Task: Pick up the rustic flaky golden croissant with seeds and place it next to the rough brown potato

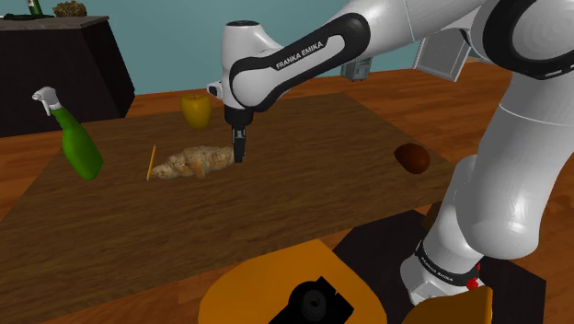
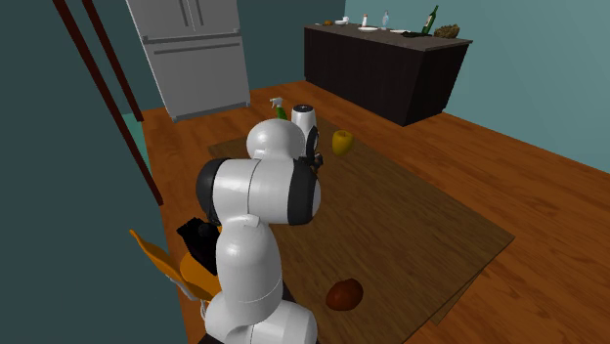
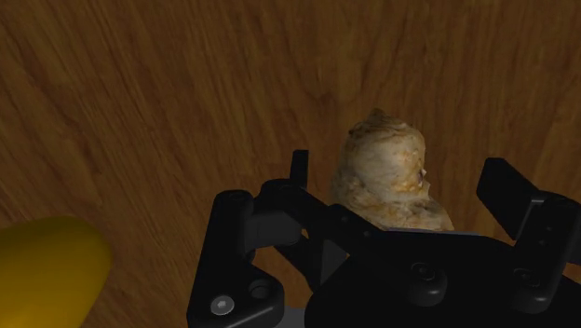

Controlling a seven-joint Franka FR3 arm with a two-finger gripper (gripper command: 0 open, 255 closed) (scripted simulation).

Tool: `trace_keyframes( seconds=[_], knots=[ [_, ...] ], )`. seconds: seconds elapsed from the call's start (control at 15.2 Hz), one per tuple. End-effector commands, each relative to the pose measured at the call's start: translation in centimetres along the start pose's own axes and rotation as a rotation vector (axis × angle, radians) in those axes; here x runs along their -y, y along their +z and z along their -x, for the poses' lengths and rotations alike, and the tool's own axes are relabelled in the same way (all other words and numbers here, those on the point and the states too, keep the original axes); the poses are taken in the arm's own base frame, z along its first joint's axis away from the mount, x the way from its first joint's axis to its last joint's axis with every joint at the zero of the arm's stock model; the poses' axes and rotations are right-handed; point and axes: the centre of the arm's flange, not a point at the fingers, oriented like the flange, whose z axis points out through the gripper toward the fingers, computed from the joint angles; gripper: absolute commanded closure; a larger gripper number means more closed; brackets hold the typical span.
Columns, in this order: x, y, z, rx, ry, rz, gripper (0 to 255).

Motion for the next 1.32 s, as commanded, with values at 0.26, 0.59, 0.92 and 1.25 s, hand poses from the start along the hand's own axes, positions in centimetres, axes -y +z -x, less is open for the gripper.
trace_keyframes(
  seconds=[0.26,0.59,0.92,1.25],
  knots=[
    [0.0,0.4,0.0,0.000,0.000,0.000,0],
    [0.0,0.4,0.0,0.000,0.000,0.000,255],
    [0.0,0.4,0.0,0.000,0.000,0.000,255],
    [-0.2,-1.2,-0.2,0.000,0.000,0.000,255]
  ],
)
